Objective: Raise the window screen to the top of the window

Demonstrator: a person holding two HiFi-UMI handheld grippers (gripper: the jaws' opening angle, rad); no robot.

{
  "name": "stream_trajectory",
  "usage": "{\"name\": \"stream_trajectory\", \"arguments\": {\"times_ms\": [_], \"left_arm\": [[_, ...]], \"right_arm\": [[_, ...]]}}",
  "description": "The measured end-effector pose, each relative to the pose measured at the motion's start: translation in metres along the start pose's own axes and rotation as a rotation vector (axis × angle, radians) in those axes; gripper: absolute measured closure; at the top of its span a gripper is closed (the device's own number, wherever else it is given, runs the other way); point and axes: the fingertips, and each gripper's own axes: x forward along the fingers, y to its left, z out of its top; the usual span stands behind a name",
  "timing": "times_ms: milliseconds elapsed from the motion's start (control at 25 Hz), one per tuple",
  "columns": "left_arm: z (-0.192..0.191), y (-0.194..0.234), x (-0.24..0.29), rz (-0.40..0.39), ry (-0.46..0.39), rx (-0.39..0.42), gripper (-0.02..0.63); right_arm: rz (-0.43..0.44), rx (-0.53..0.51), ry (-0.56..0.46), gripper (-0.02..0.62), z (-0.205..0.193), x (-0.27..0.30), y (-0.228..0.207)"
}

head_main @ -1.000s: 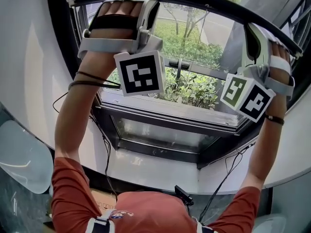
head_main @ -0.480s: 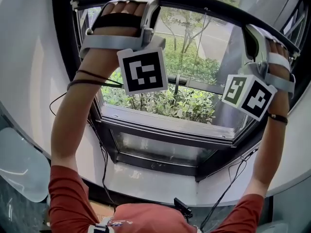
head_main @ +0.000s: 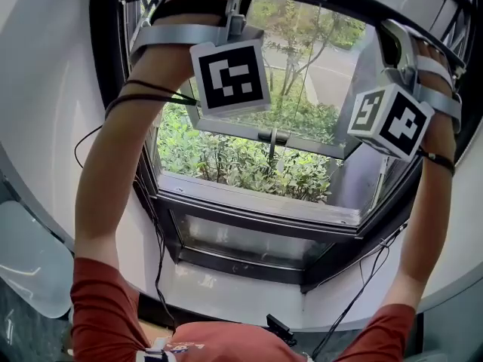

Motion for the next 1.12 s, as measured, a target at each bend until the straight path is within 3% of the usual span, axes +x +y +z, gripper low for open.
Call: {"name": "stream_trajectory", "arguments": {"times_ms": [200, 400, 600, 1120], "left_arm": [[0.0, 0.024, 0.015, 0.015, -0.002, -0.017, 0.529], [-0.004, 0.052, 0.028, 0.087, 0.024, 0.013, 0.529], [0.003, 0.066, 0.04, 0.052, 0.009, -0.017, 0.529], [-0.002, 0.123, 0.073, 0.15, 0.041, -0.002, 0.528]], "right_arm": [[-0.013, -0.01, 0.005, 0.563, 0.0, 0.017, -0.024], [-0.013, -0.015, 0.014, 0.563, -0.002, 0.03, -0.041], [-0.015, -0.03, 0.031, 0.561, -0.006, 0.046, -0.061], [-0.045, -0.041, 0.072, 0.561, -0.011, 0.08, -0.11]]}}
